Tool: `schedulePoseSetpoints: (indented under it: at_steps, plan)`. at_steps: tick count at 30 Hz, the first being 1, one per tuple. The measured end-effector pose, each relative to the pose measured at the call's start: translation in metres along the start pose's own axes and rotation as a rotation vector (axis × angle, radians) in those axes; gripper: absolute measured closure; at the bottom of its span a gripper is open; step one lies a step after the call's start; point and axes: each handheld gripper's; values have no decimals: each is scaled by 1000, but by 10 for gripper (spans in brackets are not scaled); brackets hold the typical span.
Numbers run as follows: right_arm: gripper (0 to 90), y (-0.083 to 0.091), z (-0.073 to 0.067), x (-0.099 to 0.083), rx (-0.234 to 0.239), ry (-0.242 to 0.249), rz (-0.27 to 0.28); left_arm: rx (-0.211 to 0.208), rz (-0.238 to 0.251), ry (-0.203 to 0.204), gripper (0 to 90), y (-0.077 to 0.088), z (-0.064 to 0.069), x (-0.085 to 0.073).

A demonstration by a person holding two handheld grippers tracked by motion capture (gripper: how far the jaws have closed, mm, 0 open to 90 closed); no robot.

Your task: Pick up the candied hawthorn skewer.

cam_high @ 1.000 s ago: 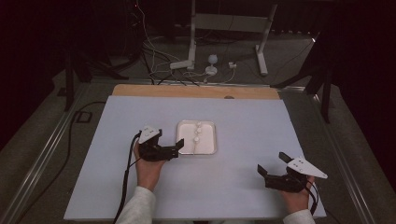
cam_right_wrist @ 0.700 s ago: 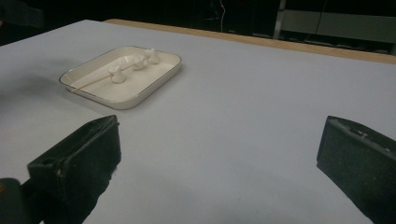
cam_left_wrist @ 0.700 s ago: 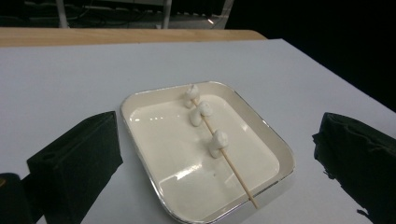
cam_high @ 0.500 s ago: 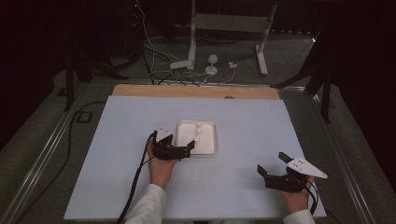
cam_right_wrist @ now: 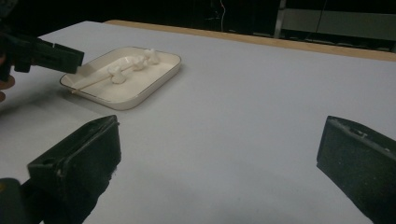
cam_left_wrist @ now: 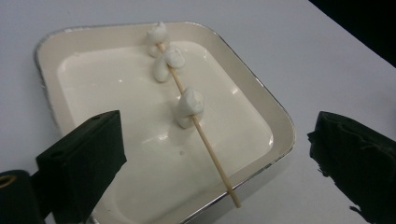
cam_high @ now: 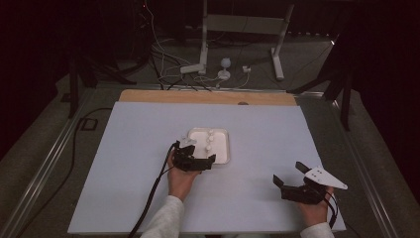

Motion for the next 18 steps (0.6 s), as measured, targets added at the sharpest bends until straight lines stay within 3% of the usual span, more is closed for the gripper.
schedulePoseSetpoints:
  at_steps: [2,3,4,5,6,8,11,17,18]
  plan:
    - [0,0,0,0,1,-1,1,14,-29,8,82,-3,1,1]
    - [0,0,0,0,0,-2,0,10,-37,11,177,-5,2,1]
    - [0,0,0,0,0,-2,0,11,-48,8,177,-6,2,1]
    - [0,0,1,0,1,-2,1,17,-63,8,280,-7,1,1]
    - [0,0,1,0,1,-2,1,14,-73,14,280,-9,1,1]
    - [0,0,1,0,0,-2,1,30,-97,19,414,-11,0,0]
    - [0,0,1,0,1,-3,2,57,-117,24,545,-12,0,0]
    - [0,0,1,0,4,-9,2,62,-152,49,738,-9,-3,1]
    - [0,0,1,0,4,-9,2,60,-158,53,738,-9,-4,1]
Point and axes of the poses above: each handheld gripper's, and its own axes: y roughly backward along the jaws, x roughly out of its top, z roughly to its right, and after that the axes turned 11 degrees about -z, right-handed
